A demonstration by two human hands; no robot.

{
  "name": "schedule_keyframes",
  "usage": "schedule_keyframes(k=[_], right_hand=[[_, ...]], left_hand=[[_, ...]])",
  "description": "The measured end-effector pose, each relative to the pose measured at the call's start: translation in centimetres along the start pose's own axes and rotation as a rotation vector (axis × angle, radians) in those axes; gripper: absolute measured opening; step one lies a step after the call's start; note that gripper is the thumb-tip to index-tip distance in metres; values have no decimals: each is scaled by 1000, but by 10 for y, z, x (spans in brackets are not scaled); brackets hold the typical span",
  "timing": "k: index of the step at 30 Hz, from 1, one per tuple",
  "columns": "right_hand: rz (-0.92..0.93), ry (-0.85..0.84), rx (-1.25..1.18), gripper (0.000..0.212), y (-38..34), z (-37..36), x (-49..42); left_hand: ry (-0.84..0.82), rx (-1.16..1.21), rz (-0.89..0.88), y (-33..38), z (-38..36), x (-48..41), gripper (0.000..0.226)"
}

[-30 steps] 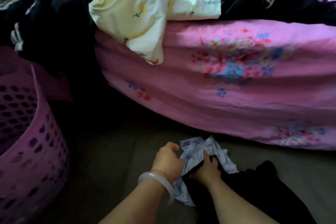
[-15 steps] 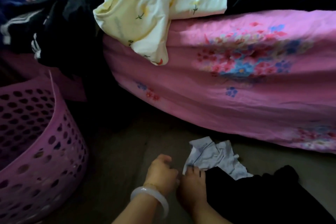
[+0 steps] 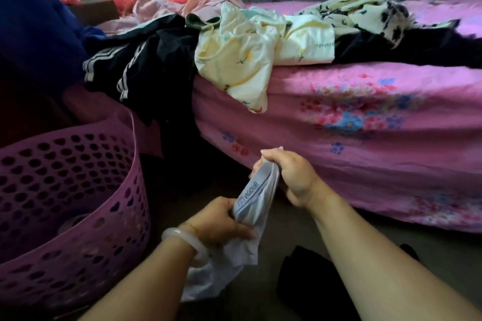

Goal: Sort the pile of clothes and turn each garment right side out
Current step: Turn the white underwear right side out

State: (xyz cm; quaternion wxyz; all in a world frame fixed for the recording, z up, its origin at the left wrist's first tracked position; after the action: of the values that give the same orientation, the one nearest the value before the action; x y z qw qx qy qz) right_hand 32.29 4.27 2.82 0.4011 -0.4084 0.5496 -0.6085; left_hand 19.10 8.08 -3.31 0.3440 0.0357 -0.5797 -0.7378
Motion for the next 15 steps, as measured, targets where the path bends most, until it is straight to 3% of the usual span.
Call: schedule_keyframes(k=[2, 5, 10, 13, 15], right_hand=[[-33, 47, 175, 42, -6, 4, 4], [-109, 62, 212, 36, -5, 4, 7], [-109, 282, 261, 37, -6, 7, 1], [-22, 338, 409, 39, -14, 5, -1], [33, 266, 524, 42, -24, -5, 0]], left_hand=[[16, -16, -17, 4, 12, 5, 30], [111, -150, -54, 3, 41, 11, 30], [228, -315, -77, -15, 83, 20, 26], [349, -217, -109, -17, 107, 31, 29], [457, -33, -137, -14, 124, 39, 29]])
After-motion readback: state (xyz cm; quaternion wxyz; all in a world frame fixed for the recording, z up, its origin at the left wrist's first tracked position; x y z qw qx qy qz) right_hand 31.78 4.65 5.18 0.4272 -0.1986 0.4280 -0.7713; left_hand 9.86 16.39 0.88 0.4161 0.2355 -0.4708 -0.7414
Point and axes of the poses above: each hand's wrist, its own x-axis away from the middle knuckle, its own z-axis out of the back of the hand, y = z × x, the point moved 7 cm from there along -x, towards the middle knuckle, and after that the axes turned 11 degrees about x, right-handed, at the moved point
